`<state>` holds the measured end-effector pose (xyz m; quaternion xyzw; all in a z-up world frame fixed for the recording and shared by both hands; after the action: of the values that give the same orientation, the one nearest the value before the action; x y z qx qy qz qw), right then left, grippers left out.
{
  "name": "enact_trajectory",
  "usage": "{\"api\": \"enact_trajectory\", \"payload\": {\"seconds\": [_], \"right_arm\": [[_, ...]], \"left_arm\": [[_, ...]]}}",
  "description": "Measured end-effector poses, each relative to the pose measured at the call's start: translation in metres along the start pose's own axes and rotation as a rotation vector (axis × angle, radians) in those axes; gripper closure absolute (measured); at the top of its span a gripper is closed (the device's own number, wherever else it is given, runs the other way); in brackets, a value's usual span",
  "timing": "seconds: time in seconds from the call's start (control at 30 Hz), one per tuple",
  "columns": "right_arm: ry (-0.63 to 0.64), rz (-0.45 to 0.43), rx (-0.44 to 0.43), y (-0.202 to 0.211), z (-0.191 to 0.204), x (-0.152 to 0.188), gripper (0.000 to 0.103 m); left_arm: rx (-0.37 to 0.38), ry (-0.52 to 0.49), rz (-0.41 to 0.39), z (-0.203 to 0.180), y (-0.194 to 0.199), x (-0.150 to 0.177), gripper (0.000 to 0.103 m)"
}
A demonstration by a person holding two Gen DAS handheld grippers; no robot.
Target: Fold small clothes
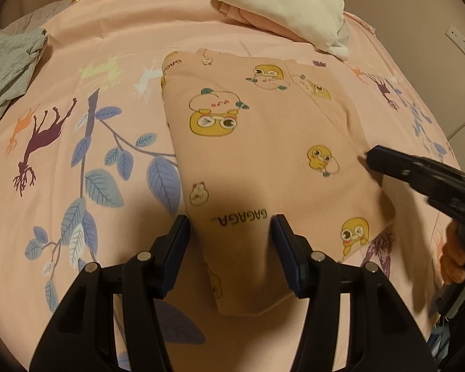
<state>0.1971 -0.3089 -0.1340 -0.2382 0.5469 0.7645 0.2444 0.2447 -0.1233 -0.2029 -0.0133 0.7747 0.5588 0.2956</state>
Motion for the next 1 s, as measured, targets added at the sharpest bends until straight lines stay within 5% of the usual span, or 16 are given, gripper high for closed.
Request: {"api": "enact_trajectory", "payload": {"seconds": [0.13, 1.0], "right_arm": [[0.034, -0.002, -0.045, 0.003, 0.017, 0.01, 0.088], [-0.004, 0.067, 0.013, -0.008, 0.013, 0.04, 0.088]], "left_arm": [[-0.01, -0.012, 0.001, -0.002, -0.001, 0.004, 0.048], [-0.001, 0.004, 0.001, -0.006, 0.011, 0.025, 0.048]]}}
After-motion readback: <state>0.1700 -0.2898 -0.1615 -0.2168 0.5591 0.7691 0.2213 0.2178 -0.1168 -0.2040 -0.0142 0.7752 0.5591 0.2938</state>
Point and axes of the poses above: each gripper's, at about its wrist camera, not at the fingertips, and y roughly against the way its jaws point, z to its left, x to its underside, the point moved 6 cm from there along -y, roughly the way its jaws point, and after that the axes turned 3 degrees about x, right-handed, at the moved point
